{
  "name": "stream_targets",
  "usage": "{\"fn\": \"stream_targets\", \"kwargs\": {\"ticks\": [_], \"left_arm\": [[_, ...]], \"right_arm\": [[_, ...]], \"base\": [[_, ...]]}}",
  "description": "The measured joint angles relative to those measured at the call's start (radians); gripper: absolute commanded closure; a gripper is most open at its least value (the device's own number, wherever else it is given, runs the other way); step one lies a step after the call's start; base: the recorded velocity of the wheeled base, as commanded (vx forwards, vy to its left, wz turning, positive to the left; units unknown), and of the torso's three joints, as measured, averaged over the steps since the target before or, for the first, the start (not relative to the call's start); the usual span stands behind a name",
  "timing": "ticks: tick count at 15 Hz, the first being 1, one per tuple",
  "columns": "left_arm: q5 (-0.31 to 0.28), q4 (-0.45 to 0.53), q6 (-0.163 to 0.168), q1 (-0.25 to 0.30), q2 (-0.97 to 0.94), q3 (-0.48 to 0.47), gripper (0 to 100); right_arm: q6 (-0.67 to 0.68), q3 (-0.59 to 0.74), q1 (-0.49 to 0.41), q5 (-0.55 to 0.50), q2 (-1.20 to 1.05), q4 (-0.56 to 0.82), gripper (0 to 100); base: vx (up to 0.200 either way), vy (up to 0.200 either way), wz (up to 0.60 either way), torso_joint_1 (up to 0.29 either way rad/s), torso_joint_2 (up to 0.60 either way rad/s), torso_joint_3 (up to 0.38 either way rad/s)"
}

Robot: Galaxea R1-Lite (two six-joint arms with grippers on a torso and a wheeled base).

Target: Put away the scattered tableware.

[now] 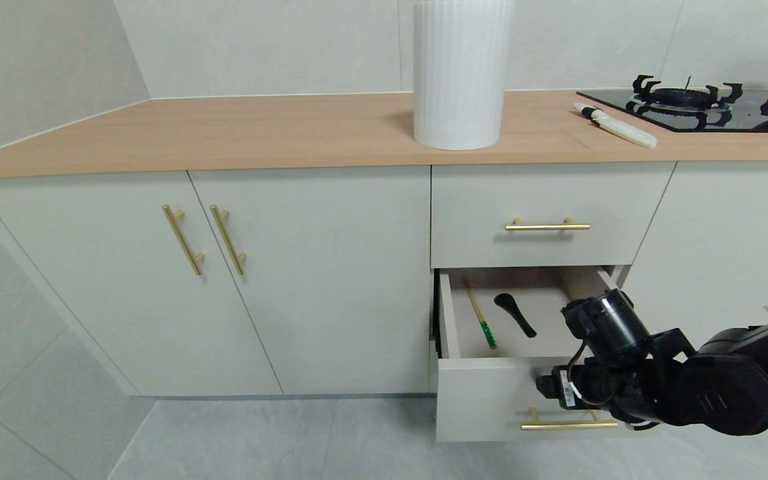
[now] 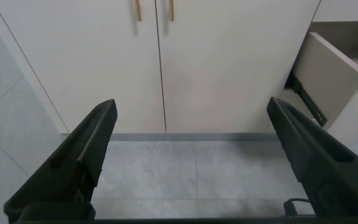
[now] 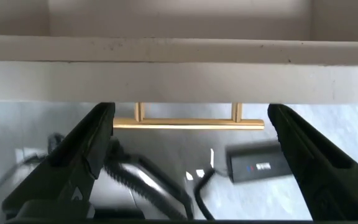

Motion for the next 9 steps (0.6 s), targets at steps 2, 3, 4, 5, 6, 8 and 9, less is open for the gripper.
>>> {"fn": "stream_targets", "kwargs": {"ticks": [2,3,4,5,6,8,9], "left_arm": [[0.0,0.0,0.0,0.001,0.0,0.0,0],[0.0,0.0,0.0,0.001,0.0,0.0,0],[0.0,0.0,0.0,0.001,0.0,0.0,0],[0.0,0.0,0.0,0.001,0.0,0.0,0],[0.0,0.0,0.0,0.001,0.0,0.0,0],[0.0,0.0,0.0,0.001,0.0,0.0,0],[0.0,0.0,0.0,0.001,0.0,0.0,0]], "right_arm": [[0.001,0.005,-0.011,-0.02,0.02,-0.071,0],[0.001,0.008,-0.02,-0.032,0.033,-0.113,0],[0.001,0.012,-0.027,-0.04,0.046,-0.158,0],[0.001,0.013,-0.032,-0.042,0.056,-0.19,0],[0.0,0.014,-0.04,-0.043,0.067,-0.218,0],[-0.001,0.016,-0.053,-0.043,0.086,-0.279,0],[-0.001,0.015,-0.06,-0.043,0.095,-0.304,0]], "base": [[0.0,0.0,0.0,0.0,0.0,0.0],[0.0,0.0,0.0,0.0,0.0,0.0],[0.0,0.0,0.0,0.0,0.0,0.0],[0.0,0.0,0.0,0.0,0.0,0.0],[0.0,0.0,0.0,0.0,0.0,0.0],[0.0,0.0,0.0,0.0,0.0,0.0],[0.0,0.0,0.0,0.0,0.0,0.0]]}}
